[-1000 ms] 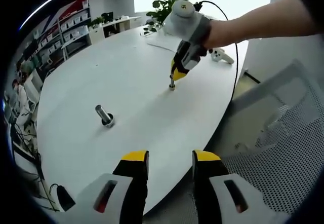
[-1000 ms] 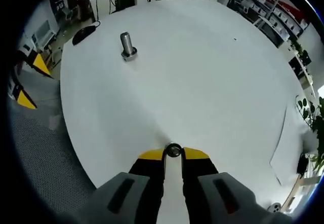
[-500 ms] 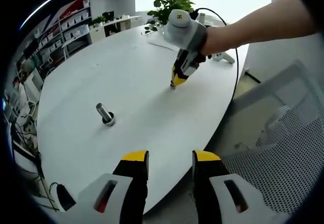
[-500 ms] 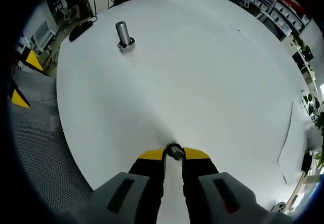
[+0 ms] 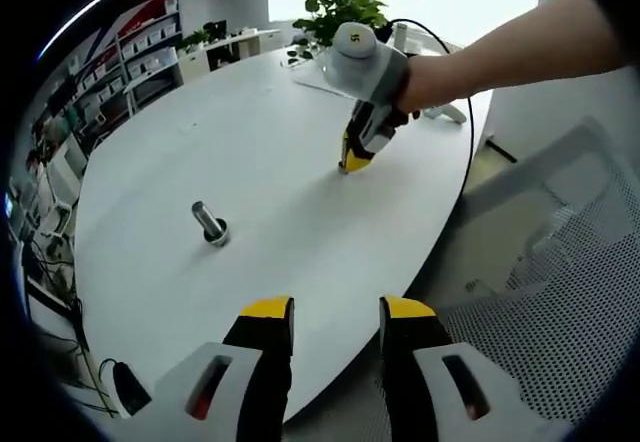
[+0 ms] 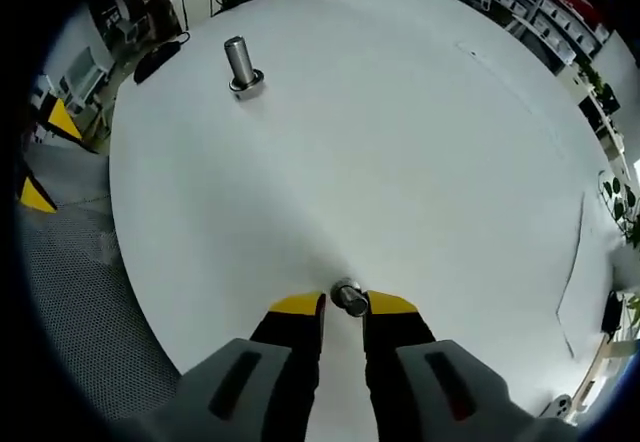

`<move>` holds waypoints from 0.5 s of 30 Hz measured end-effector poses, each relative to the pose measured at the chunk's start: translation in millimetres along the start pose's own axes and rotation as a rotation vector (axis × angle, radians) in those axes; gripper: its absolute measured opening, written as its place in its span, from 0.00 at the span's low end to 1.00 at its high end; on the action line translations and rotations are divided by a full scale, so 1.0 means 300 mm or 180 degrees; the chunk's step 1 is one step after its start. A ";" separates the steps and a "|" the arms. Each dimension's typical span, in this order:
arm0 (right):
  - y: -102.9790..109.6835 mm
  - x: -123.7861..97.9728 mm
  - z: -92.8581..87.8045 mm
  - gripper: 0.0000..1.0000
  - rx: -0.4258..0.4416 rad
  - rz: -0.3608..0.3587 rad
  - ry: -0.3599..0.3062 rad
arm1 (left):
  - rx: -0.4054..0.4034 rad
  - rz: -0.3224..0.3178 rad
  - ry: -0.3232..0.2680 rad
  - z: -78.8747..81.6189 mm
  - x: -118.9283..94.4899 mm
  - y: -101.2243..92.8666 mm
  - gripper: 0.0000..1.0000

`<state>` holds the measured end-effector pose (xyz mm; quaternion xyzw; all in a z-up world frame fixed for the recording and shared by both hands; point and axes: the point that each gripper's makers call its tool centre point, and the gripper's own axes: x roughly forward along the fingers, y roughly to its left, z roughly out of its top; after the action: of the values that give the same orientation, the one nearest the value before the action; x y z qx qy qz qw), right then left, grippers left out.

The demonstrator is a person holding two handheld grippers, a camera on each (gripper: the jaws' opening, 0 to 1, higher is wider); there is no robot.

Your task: Place the washer onto the threaded stud by aligning its center hole with the stud, sliding it down to the base, and recovering from edge contact or off-axis alignment until the washer reaches the visible bottom stop.

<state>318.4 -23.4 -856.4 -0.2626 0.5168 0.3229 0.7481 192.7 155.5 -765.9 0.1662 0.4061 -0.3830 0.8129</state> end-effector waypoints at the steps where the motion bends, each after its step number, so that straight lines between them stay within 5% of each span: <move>1: 0.000 -0.005 -0.003 0.18 0.0015 -0.0005 -0.0016 | 0.0003 0.0002 0.0006 -0.002 0.001 0.000 0.32; 9: -0.007 -0.061 -0.022 0.21 0.0115 -0.0065 -0.0133 | 0.0004 -0.0002 -0.0026 0.007 0.000 -0.002 0.32; 15: -0.006 -0.133 -0.007 0.26 0.0270 -0.0145 -0.0447 | 0.0034 -0.0030 -0.0013 0.006 0.003 -0.013 0.32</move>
<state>308.1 -34.6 -819.3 -0.2190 0.4701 0.3012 0.8002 191.1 151.6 -765.4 0.1679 0.4031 -0.3894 0.8110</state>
